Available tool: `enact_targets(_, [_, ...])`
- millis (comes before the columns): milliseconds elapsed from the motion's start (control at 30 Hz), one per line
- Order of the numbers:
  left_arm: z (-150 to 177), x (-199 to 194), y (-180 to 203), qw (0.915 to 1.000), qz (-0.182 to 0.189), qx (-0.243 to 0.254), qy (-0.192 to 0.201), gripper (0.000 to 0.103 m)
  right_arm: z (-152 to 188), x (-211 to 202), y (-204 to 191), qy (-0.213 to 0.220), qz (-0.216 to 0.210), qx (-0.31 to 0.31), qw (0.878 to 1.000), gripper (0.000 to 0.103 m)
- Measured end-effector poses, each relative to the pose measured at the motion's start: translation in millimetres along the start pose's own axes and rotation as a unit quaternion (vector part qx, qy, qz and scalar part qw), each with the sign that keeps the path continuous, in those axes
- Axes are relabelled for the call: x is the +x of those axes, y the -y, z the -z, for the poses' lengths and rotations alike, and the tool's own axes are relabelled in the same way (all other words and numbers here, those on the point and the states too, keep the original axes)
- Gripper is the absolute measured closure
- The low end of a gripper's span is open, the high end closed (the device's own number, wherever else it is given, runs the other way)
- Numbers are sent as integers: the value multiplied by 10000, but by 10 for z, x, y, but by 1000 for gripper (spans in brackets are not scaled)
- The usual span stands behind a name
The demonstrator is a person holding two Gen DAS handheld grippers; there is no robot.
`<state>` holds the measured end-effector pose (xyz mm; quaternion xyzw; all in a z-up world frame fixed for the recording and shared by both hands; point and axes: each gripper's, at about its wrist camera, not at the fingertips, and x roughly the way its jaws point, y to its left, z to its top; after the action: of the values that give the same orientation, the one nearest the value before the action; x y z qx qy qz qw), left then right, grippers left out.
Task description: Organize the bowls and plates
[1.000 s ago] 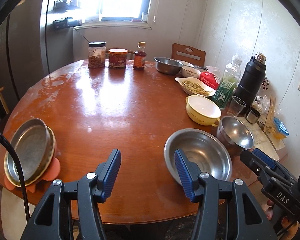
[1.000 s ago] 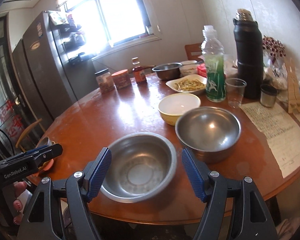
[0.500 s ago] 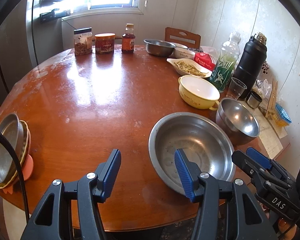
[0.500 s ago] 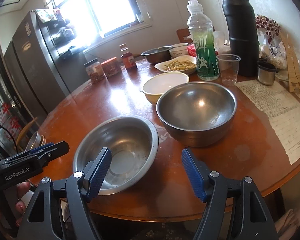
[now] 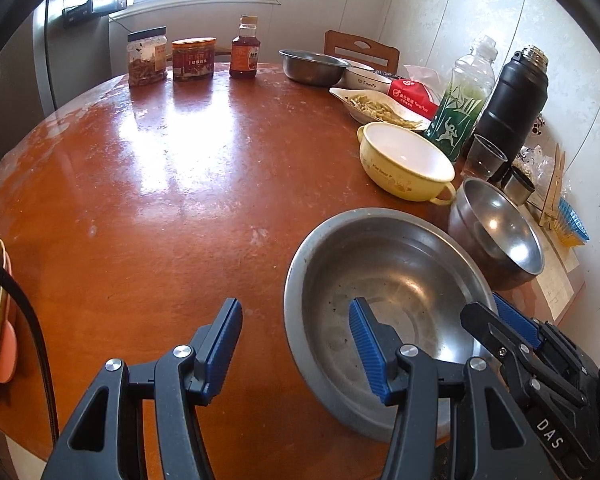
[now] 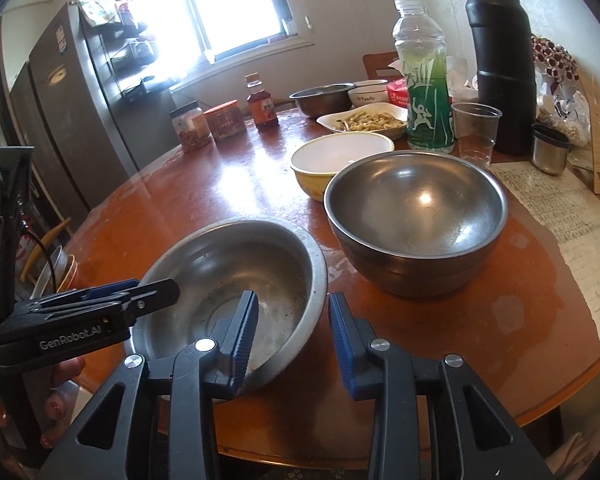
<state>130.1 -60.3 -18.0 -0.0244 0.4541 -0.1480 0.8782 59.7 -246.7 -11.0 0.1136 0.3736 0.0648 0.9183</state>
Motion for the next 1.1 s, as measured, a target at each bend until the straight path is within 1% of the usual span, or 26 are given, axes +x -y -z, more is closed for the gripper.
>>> enact_targets(133, [-17,72,23,9999,128,51,29,48,-3,68,-34,-56,26,-36,10000,70])
enact_targets(200, [-13,102,31,9998,155,105,39,53,1,101,-56,-96,15,-59,9999,71])
enact_targets(233, [-7,104,30,9998,186,114,36,60,2,116,-81,-102,20,-96,9999,71])
enact_targets(267, [3,109,18,9996,246,135,18,64,3,125,-98,-111,20,-124,9999,71])
enact_targets(300, [10,106,2,9995,266,143,18,65,2,137,-123,-122,4,-151,9998,71])
enact_targets(400, [33,74,-72,9996,124,216,95,65,3,177,-212,-139,-38,-255,9996,71])
enact_targets(500, [43,35,-197,9998,81,147,123,67,5,237,-320,-198,-106,-360,9991,70])
enact_targets(733, [111,-108,-445,9995,-195,50,232,67,21,354,-605,-309,-284,-598,9973,70])
enact_targets(867, [143,-135,-518,9995,-236,18,221,67,19,395,-695,-337,-296,-684,9966,70])
enact_targets(1100, [159,-132,-537,9996,-187,11,226,67,-8,409,-694,-328,-308,-640,9969,70])
